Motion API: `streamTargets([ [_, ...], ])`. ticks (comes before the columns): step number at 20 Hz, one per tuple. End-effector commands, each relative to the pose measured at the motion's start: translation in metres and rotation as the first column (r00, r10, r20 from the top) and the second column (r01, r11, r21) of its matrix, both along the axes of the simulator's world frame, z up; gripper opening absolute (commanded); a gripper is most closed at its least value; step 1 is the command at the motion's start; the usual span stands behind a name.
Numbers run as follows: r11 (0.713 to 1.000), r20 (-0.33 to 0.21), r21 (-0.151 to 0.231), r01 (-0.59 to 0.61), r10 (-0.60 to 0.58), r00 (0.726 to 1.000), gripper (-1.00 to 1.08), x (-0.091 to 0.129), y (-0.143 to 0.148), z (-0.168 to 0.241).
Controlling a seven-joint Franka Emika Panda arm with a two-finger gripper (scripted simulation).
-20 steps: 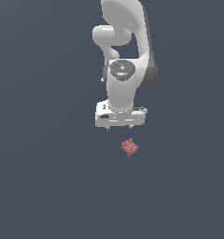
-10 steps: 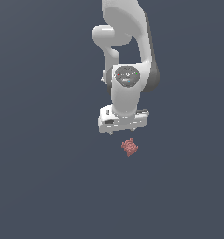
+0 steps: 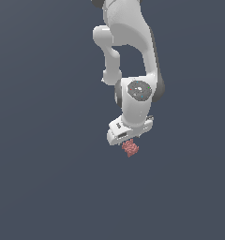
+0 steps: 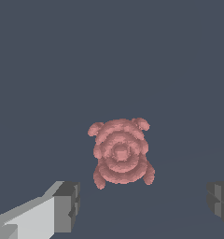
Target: Pick up the object and move it to a goal position.
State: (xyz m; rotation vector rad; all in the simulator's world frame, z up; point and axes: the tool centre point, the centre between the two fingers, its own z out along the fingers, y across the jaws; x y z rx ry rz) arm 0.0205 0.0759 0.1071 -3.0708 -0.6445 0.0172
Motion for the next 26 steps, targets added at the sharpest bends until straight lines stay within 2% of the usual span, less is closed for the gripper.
streamTargets([
  [1,0.999,0.005,-0.001,-0.051,0.051,0.999,1.0,0.004,0.006,-0.007],
  [7,0.994,0.011,-0.001,-0.111,0.111,0.994,1.0,0.007,0.014,-0.016],
  [13,0.994,0.01,-0.001,-0.109,0.109,0.994,1.0,0.007,0.014,-0.019],
  [21,0.993,0.011,-0.001,-0.114,0.114,0.993,1.0,0.006,0.015,-0.057],
  [26,0.993,0.011,-0.001,-0.115,0.115,0.993,1.0,0.007,0.015,-0.066],
])
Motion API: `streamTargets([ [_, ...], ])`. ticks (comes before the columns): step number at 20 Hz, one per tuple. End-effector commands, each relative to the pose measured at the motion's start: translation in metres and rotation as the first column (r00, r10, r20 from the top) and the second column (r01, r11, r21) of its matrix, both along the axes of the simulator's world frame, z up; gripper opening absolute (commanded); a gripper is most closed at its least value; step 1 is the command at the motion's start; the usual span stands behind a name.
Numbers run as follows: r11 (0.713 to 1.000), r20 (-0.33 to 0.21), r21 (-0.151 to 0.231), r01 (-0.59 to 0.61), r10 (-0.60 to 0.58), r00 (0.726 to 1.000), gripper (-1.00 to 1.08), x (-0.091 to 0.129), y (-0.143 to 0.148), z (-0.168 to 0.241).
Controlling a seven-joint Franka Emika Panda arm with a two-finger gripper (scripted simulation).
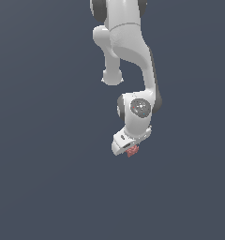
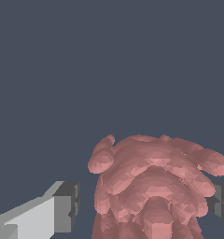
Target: Pick up the object and move it to a goal position.
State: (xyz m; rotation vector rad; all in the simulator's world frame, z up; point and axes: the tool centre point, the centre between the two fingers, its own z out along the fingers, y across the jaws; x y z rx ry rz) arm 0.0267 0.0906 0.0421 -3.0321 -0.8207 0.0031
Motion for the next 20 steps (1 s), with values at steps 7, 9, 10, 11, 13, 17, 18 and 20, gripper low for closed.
streamTargets([
  [7,1.0,0.002,0.0,0.0,0.0,1.0,-1.0,0.001,0.0,-0.001],
  [9,1.0,0.002,0.0,0.0,0.0,1.0,-1.0,0.001,0.0,-0.001],
  [10,1.0,0.002,0.0,0.0,0.0,1.0,-1.0,0.001,0.0,-0.001],
  [11,1.0,0.002,0.0,0.0,0.0,1.0,-1.0,0.001,0.0,-0.001],
  [13,1.0,0.003,0.0,0.0,0.0,1.0,-1.0,0.001,0.0,-0.001],
  [17,1.0,0.003,0.0,0.0,0.0,1.0,-1.0,-0.001,-0.002,0.004],
  [18,1.0,0.003,0.0,0.0,0.0,1.0,-1.0,-0.002,-0.003,0.006],
  [20,1.0,0.003,0.0,0.0,0.0,1.0,-1.0,-0.004,-0.006,0.012],
])
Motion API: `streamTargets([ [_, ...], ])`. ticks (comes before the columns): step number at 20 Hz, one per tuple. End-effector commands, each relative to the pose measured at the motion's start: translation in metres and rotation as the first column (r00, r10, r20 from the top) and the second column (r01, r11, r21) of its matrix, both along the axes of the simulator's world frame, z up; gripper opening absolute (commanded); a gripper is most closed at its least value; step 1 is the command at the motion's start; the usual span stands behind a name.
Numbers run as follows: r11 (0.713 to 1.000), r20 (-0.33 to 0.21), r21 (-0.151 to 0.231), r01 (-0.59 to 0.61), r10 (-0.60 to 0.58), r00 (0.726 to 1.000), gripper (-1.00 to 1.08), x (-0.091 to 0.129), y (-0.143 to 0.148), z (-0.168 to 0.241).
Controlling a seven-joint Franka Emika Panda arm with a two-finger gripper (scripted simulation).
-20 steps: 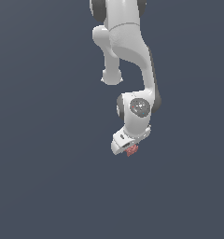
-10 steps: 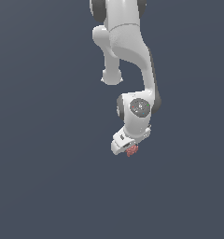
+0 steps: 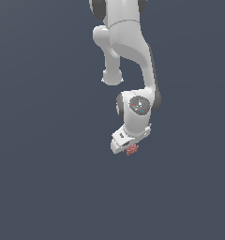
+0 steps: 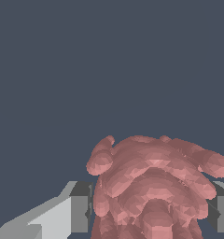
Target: Pick up the object and move it to a goal position.
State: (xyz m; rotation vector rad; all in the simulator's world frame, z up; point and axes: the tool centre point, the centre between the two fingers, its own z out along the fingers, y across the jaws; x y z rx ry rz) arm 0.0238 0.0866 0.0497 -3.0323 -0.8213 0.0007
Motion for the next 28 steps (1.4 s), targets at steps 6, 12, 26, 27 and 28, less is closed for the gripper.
streamTargets([
  [6,1.0,0.001,-0.001,0.0,0.0,1.0,-1.0,-0.013,-0.014,0.032],
  [12,1.0,0.001,-0.001,0.0,0.0,1.0,-1.0,-0.032,-0.034,0.075],
  [26,1.0,0.001,0.002,0.0,0.0,1.0,-1.0,-0.085,-0.091,0.205],
  [27,1.0,0.001,0.002,0.0,0.0,1.0,-1.0,-0.089,-0.095,0.216],
  [28,1.0,0.001,0.002,0.0,0.0,1.0,-1.0,-0.093,-0.1,0.226],
])
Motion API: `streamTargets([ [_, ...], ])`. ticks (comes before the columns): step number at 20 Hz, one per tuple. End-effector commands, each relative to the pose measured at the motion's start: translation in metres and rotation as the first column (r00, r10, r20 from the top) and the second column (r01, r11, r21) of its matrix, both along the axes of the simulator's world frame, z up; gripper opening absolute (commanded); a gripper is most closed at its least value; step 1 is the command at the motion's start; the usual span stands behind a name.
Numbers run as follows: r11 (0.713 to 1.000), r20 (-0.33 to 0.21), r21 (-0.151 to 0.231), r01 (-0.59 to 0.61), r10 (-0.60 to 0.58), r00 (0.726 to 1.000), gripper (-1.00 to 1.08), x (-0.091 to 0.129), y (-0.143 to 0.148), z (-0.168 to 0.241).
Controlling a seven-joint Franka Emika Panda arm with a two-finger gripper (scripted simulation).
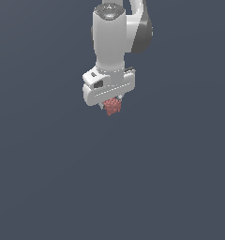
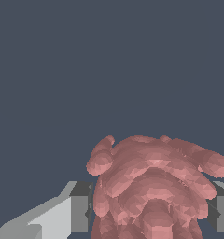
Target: Pick up the object and move it to a goal position.
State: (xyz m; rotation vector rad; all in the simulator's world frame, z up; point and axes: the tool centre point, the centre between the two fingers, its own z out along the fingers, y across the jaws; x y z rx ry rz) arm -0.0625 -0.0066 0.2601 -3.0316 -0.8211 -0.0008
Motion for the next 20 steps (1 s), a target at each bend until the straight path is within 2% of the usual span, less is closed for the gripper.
streamTargets([
  [1,1.0,0.0,0.001,0.0,0.0,1.0,-1.0,-0.011,-0.011,0.026],
  [11,1.0,0.0,0.001,0.0,0.0,1.0,-1.0,-0.043,-0.05,0.113],
  [20,1.0,0.0,0.0,0.0,0.0,1.0,-1.0,-0.055,-0.068,0.153],
])
